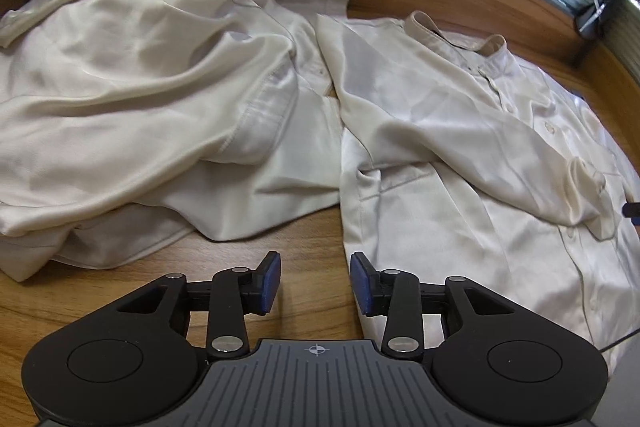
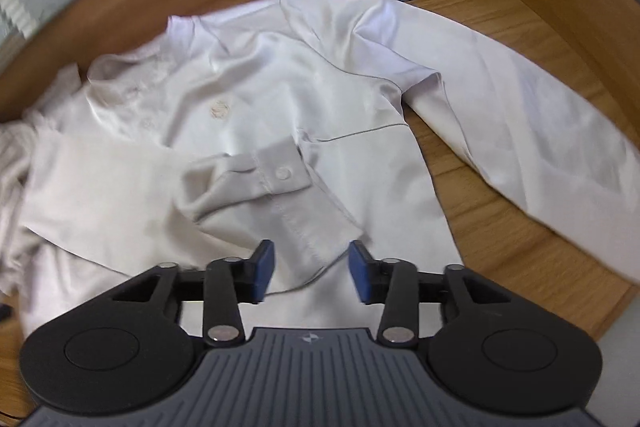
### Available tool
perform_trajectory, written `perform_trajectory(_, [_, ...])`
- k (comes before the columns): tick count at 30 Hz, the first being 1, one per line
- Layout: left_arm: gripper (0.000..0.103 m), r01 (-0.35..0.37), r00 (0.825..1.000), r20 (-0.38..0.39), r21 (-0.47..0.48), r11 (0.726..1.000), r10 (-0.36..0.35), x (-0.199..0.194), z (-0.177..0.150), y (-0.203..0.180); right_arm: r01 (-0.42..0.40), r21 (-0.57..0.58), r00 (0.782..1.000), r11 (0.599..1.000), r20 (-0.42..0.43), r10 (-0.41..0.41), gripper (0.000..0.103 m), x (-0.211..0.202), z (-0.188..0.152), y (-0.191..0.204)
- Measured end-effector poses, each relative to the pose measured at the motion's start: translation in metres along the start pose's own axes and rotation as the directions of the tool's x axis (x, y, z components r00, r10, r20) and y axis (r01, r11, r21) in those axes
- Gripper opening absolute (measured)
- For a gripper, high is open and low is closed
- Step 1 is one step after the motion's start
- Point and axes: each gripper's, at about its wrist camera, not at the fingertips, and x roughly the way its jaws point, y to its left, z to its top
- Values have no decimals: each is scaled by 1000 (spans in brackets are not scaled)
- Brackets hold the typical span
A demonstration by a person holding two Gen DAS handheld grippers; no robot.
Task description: Fold clothes
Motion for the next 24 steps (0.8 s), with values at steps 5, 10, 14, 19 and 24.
perform_trajectory(5, [48, -28, 999, 23, 11, 1000, 28, -7, 6, -1, 55, -39, 998, 998, -6, -55, 64, 23, 4, 2])
perform_trajectory(10, [50, -66, 996, 67, 80, 995, 61, -2, 25, -15, 65, -76, 998, 995, -18, -66, 28, 31, 0, 7])
perform_trajectory(14, [55, -81, 994, 86, 148, 986, 69, 16, 46, -31, 71, -51, 997, 996, 24, -70, 13, 17, -1, 10])
perform_trajectory(19, [55, -75, 995, 78, 246, 966, 57, 40, 59, -52, 91, 100, 988, 991, 113, -102, 13, -19, -3, -1])
perform_trajectory(24, [54, -85, 996, 54, 308, 947, 72, 58, 54, -61, 84, 232, 980, 969, 156, -123, 13, -45, -18, -14])
